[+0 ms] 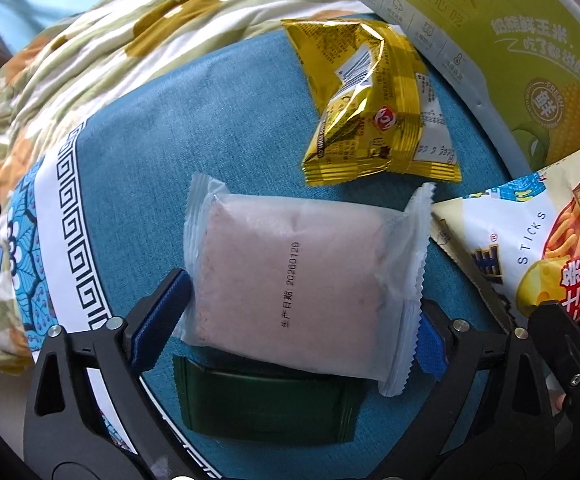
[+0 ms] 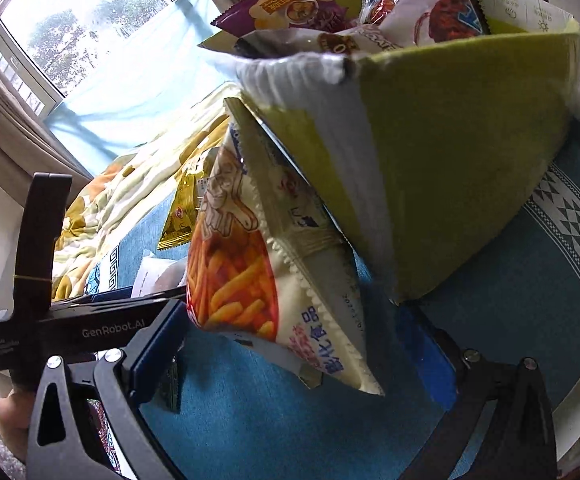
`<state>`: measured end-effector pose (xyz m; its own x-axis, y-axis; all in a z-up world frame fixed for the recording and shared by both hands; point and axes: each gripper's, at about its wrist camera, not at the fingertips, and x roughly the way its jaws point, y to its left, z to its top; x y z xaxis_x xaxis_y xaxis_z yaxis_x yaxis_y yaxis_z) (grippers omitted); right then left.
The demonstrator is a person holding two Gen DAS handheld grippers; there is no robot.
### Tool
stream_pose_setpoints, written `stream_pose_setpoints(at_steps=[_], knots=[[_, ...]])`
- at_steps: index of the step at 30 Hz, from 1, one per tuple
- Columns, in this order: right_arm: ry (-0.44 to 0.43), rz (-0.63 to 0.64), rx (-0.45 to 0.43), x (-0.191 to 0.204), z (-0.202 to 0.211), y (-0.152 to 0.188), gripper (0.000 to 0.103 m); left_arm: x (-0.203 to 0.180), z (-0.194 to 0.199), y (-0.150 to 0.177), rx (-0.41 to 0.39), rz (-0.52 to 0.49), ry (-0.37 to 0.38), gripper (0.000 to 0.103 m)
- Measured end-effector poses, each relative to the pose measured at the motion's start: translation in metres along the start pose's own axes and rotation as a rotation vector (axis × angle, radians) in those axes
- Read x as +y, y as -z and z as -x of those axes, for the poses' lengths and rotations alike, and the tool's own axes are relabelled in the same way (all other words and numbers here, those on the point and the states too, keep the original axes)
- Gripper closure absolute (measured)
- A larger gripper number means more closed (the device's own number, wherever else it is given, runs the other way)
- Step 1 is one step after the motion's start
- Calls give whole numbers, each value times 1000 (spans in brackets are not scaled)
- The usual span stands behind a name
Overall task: Organize snacks
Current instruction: 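Grasp the white pastry with the left tool while the right tool grasps the cheese-stick bag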
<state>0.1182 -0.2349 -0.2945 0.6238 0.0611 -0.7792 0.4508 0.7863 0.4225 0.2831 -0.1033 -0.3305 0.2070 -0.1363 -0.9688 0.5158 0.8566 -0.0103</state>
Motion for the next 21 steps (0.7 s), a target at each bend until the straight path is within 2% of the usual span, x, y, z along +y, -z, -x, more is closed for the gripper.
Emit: stream_pose_setpoints(at_steps=[3,5,10,14,19,21], knots=[[-21,-37,16,-3,-6,1,1,6,5,4,-21,15,21,15],[-20,-58,17,-4,-11,0,1,6,8,6,-33,1,16,25],[-23,-75,2,3,-23,-7,2,11,12,7,-49,8,42,29],[-7,-97,-25,7,-29,-9,7,13,16,8,-64,12,59,30],[5,-121,-49,12,-30,-10,21,13,20,13,-76,10,76,31],[-19,-116,-54,16,-27,-5,37,13,23,17,-84,12,83,31]])
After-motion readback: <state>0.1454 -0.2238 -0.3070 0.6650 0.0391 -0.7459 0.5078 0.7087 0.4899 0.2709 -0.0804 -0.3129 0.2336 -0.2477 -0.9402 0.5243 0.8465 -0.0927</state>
